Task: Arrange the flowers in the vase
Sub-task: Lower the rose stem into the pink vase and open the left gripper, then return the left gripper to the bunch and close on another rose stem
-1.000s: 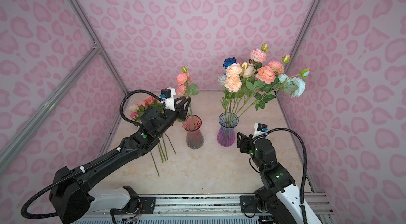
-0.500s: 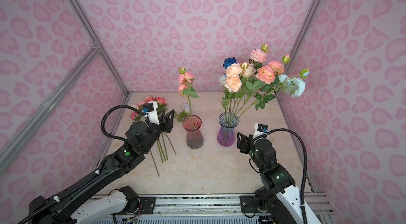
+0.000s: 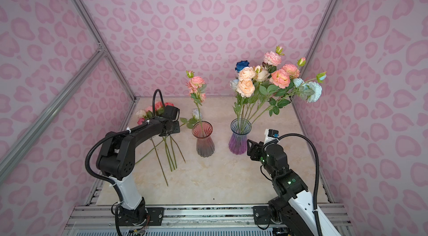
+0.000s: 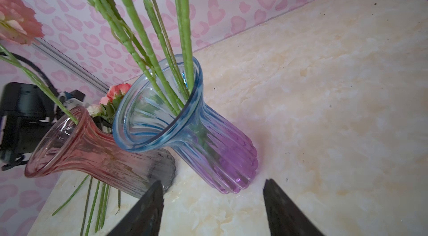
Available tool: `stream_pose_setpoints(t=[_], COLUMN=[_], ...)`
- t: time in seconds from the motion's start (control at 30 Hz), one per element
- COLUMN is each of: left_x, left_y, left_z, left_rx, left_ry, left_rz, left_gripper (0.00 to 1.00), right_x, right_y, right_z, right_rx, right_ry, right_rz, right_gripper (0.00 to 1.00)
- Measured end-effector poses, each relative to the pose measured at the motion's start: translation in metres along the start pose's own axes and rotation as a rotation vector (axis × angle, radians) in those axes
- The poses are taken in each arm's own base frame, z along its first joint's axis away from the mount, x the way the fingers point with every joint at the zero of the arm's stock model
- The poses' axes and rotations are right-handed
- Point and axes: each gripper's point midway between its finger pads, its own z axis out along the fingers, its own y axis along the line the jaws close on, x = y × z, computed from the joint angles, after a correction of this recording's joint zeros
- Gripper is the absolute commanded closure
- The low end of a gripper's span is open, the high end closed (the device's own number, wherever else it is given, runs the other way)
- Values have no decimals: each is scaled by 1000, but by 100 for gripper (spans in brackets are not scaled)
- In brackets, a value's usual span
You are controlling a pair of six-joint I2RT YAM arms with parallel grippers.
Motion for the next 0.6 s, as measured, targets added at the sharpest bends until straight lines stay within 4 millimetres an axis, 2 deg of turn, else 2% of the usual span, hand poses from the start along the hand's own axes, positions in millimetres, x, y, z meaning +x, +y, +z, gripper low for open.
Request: stream_pose_setpoints(t=[0.1, 0.17, 0.47, 0.6], left_x=[0, 0, -15, -21], left_y=[-9, -9, -9, -6], left_z=[19, 26, 40, 45], left_rx=[-18, -30, -48, -31], left_ry=[41, 62, 87, 95], left_rz=[71, 90, 109, 83], left_gripper=[39, 39, 42, 55], right_x=[0, 3, 9, 9], right_y=[-1, -2, -6, -6], right_z=[-3, -3, 0, 0], right_rx=[-6, -3, 11, 11], right_ry=[-11, -7, 13, 13], right_rz=[2, 2, 2, 2], right_gripper=[30, 30, 30, 30])
